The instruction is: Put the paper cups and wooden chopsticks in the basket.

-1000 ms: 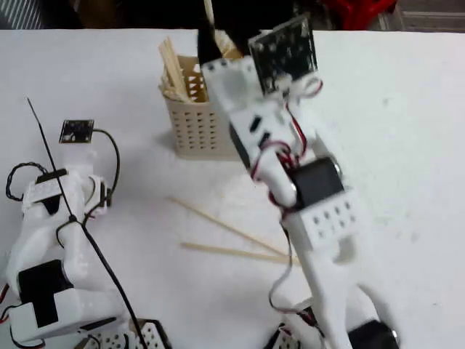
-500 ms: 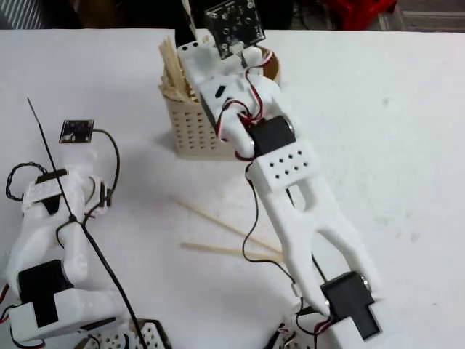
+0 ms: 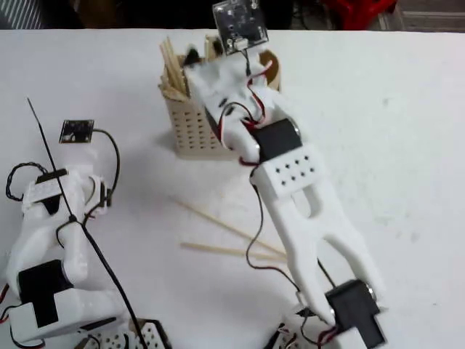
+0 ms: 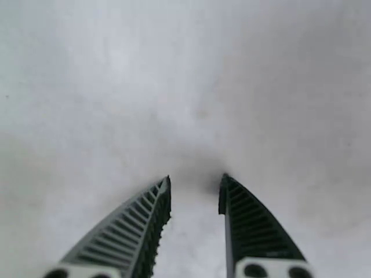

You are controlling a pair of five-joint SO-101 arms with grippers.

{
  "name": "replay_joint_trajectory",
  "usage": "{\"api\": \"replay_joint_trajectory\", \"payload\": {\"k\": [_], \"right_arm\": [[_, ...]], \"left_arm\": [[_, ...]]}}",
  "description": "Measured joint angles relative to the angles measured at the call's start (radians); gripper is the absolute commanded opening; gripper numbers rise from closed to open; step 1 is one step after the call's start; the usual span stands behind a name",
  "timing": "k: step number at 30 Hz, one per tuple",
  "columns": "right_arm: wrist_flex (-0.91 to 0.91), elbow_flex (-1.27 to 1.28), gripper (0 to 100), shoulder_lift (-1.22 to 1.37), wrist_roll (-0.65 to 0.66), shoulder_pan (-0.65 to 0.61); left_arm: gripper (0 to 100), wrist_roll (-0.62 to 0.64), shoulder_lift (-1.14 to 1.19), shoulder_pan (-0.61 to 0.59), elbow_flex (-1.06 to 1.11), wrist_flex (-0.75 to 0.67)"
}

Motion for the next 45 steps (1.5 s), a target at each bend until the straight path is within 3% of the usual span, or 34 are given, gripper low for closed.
{"api": "replay_joint_trajectory", "payload": {"k": [2, 7, 11, 14, 19, 24, 28, 33, 39, 45], "right_arm": [[0.164, 0.000, 16.8, -0.037, 0.011, 0.015], [0.497, -0.002, 26.1, -0.064, 0.190, -0.018], [0.621, 0.068, 26.2, -0.048, 0.364, -0.112], [0.589, 0.209, 26.2, -0.005, 0.476, -0.158], [0.350, 0.463, 26.2, 0.094, 0.620, -0.164], [0.173, 0.551, 26.2, 0.242, 0.694, -0.175], [0.120, 0.554, 23.5, 0.333, 0.701, -0.173], [0.114, 0.546, 1.9, 0.350, 0.703, -0.170], [0.101, 0.542, 1.8, 0.359, 0.669, -0.150], [0.161, 0.551, 1.6, 0.212, 0.589, -0.132]], "left_arm": [[15, 0.000, 0.000, 0.000, 0.000, 0.000], [15, 0.000, 0.000, 0.000, 0.000, 0.000], [15, 0.000, 0.000, 0.000, 0.000, 0.000], [15, 0.000, 0.000, 0.000, 0.000, 0.000], [15, 0.000, 0.000, 0.000, 0.000, 0.000], [15, 0.000, 0.000, 0.000, 0.000, 0.000], [15, 0.000, 0.000, 0.000, 0.000, 0.000], [15, 0.000, 0.000, 0.000, 0.000, 0.000], [15, 0.000, 0.000, 0.000, 0.000, 0.000], [15, 0.000, 0.000, 0.000, 0.000, 0.000]]}}
